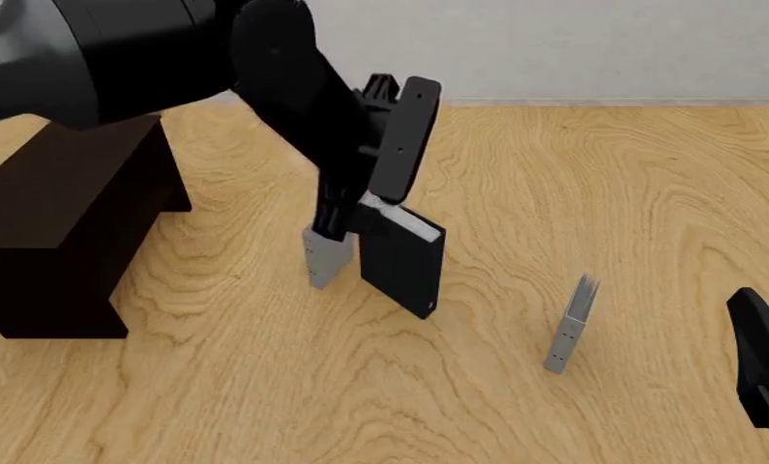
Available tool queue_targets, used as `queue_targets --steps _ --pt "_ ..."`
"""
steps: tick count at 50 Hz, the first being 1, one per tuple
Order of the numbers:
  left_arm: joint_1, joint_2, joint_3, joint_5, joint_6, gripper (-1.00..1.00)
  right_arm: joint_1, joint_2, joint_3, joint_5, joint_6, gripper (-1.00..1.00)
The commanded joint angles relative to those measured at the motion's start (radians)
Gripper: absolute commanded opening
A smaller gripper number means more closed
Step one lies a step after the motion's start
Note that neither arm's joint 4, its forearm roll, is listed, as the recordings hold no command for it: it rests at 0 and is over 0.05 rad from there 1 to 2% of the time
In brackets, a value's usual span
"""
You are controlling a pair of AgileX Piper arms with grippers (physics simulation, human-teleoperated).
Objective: Pick up the book in the middle and place it on the cabinet shelf.
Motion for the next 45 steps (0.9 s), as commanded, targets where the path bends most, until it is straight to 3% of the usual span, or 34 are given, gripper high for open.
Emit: queue_targets --steps 1,11,18,26,31,33,45 --pt "0.015 0.039 -0.049 -0.003 0.015 1.0 0.0 0.0 0.0 0.0 0.0 1.0" --pt "-0.009 0.056 -0.029 0.008 -0.042 1.0 0.0 0.0 0.0 0.0 0.0 1.0" --pt "0.013 0.069 -0.019 -0.014 -0.018 1.0 0.0 0.0 0.0 0.0 0.0 1.0" --pt "0.049 0.141 -0.108 0.005 -0.057 1.0 0.0 0.0 0.0 0.0 0.0 1.0" --pt "0.064 0.148 -0.086 -0.016 -0.039 1.0 0.0 0.0 0.0 0.0 0.0 1.0" --pt "0.046 0.123 -0.034 -0.04 -0.016 1.0 0.0 0.0 0.0 0.0 0.0 1.0" --pt "0.04 0.13 0.0 -0.083 -0.012 1.0 0.0 0.0 0.0 0.0 0.0 1.0"
